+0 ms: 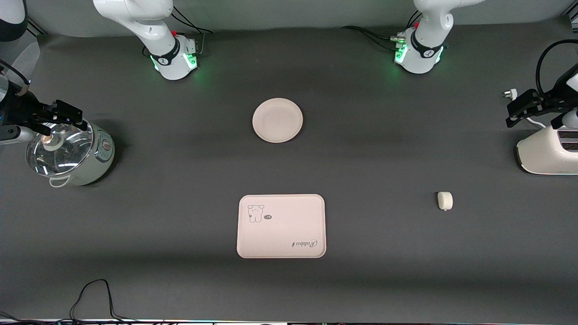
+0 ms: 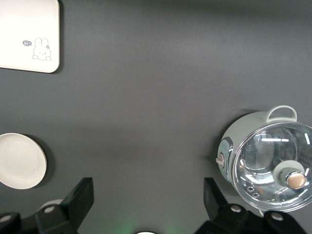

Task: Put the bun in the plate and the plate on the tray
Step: 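Reach the left gripper toward the small white bun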

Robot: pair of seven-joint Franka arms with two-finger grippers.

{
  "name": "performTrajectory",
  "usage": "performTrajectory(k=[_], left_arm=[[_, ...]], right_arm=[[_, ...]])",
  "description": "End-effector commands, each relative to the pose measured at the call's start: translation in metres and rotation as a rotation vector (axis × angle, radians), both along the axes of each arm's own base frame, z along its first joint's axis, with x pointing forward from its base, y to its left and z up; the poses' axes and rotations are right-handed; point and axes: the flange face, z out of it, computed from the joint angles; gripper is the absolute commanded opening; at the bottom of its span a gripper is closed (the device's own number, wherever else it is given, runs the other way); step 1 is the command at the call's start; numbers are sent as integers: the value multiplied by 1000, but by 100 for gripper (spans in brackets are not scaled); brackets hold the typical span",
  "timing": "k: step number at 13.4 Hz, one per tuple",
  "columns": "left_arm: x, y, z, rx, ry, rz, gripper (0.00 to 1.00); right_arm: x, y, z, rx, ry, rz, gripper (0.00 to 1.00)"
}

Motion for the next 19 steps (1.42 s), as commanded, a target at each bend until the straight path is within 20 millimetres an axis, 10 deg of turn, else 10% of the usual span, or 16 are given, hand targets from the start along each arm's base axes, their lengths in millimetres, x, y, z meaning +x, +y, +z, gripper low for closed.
performTrajectory(k=[1, 6, 12, 16, 19], left_arm=[[-3, -5, 5, -6, -5, 11, 100], [46, -1, -48, 0, -38, 2, 100], [110, -2, -238, -32, 47, 17, 100], [100, 7, -362, -41, 17, 52, 100], [76, 3, -412, -55, -36, 53, 100]], right_arm=[[3, 1, 12, -9, -48, 3, 100], [1, 4, 13, -16, -48, -86, 100], [4, -1, 21, -16, -36, -76, 100], [4, 0, 20, -3, -29, -56, 100], [10, -1, 8, 4, -10, -47, 100]])
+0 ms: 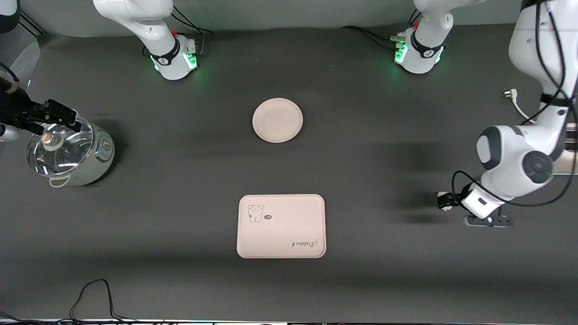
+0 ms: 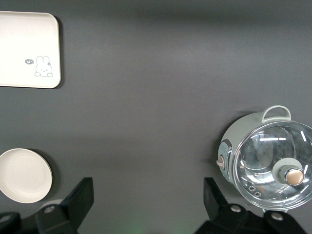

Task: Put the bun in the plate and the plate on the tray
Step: 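Lower the left gripper and close it on the bun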

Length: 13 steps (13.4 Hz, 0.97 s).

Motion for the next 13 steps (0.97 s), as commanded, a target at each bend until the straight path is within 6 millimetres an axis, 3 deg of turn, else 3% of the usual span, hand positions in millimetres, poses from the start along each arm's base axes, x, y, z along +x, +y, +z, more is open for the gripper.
performTrajectory(k=[1, 5, 9, 10, 13], left_arm=[[-20, -2, -10, 13, -11, 4, 100], [-24, 4, -22, 41, 8, -15, 100], [-25, 4, -29, 42, 16, -5, 94], [-25, 4, -31, 42, 18, 4, 89], [-25, 2, -32, 40, 21, 6, 43]], right_arm=[[7, -2, -7, 9, 21, 17, 100], [11, -7, -18, 32, 41, 3, 96], [29, -16, -49, 37, 83, -15, 97], [30, -17, -50, 62, 82, -24, 97], [35, -36, -56, 71, 60, -59, 97]])
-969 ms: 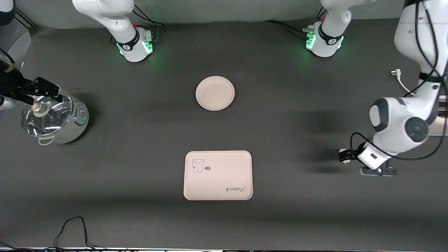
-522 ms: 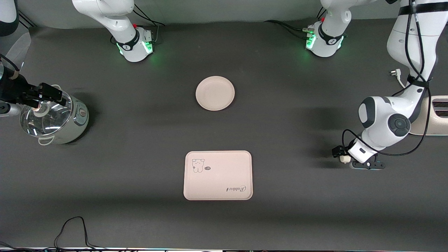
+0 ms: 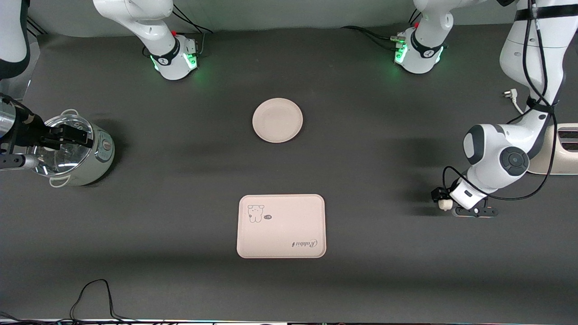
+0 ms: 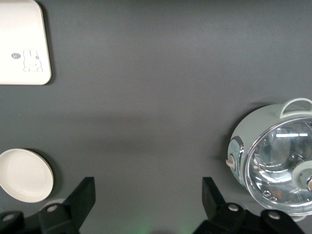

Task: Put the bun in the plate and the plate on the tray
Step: 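Lower the left gripper and close it on the bun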

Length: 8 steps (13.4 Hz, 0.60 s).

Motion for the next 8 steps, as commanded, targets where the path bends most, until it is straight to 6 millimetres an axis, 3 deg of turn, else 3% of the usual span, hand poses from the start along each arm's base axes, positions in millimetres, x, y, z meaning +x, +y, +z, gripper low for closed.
performTrajectory(k=[1, 3, 6, 8], left_arm=[[-3, -3, 0, 11, -2, 11, 39], [-2, -5, 1, 11, -4, 8, 32], [-1, -3, 13, 15, -7, 10, 32], [0, -9, 48, 26, 4, 27, 32]], right_arm=[[10, -9, -2, 22, -20, -4, 97], [11, -10, 0, 15, -33, -4, 97], [13, -10, 4, 10, -49, -1, 97], [13, -8, 4, 9, -49, 2, 97]])
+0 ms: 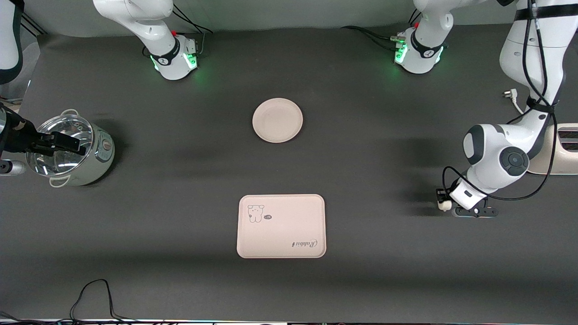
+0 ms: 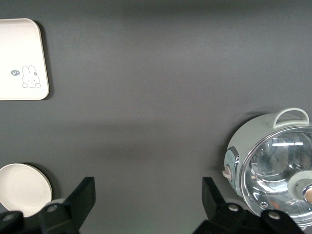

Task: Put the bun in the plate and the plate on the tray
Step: 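Carry the bun with the left gripper and lower it onto the plate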

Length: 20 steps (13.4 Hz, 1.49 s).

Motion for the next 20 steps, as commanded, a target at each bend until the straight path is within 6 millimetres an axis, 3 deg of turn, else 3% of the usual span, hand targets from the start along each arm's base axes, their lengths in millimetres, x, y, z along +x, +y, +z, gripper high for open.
performTrajectory(k=[1, 3, 6, 8, 9, 13, 15, 17, 20], left_arm=[[-5, -20, 69, 35, 28, 40, 32], [-17, -52, 132, 63, 92, 71, 32], [-50, -123, 227, 73, 156, 141, 32], [-83, -177, 274, 35, 173, 191, 32], [-101, -212, 287, 25, 168, 219, 32], [-181, -371, 315, -19, 112, 328, 32], [-219, -433, 313, -83, 95, 335, 32], [-252, -483, 300, -148, 88, 333, 32], [-281, -527, 263, -150, 82, 297, 32]], right_arm=[[5, 0, 4, 11, -15, 15, 98], [6, 5, 3, 11, -12, 23, 98], [8, 6, 3, 15, -24, 22, 100], [9, 8, 1, 17, -22, 24, 100], [10, 10, -2, 19, -18, 26, 100], [11, 13, -10, 22, -10, 31, 100], [11, 13, -10, 23, -13, 29, 100], [12, 13, -11, 22, -15, 30, 100], [11, 9, -14, 21, -7, 24, 100]])
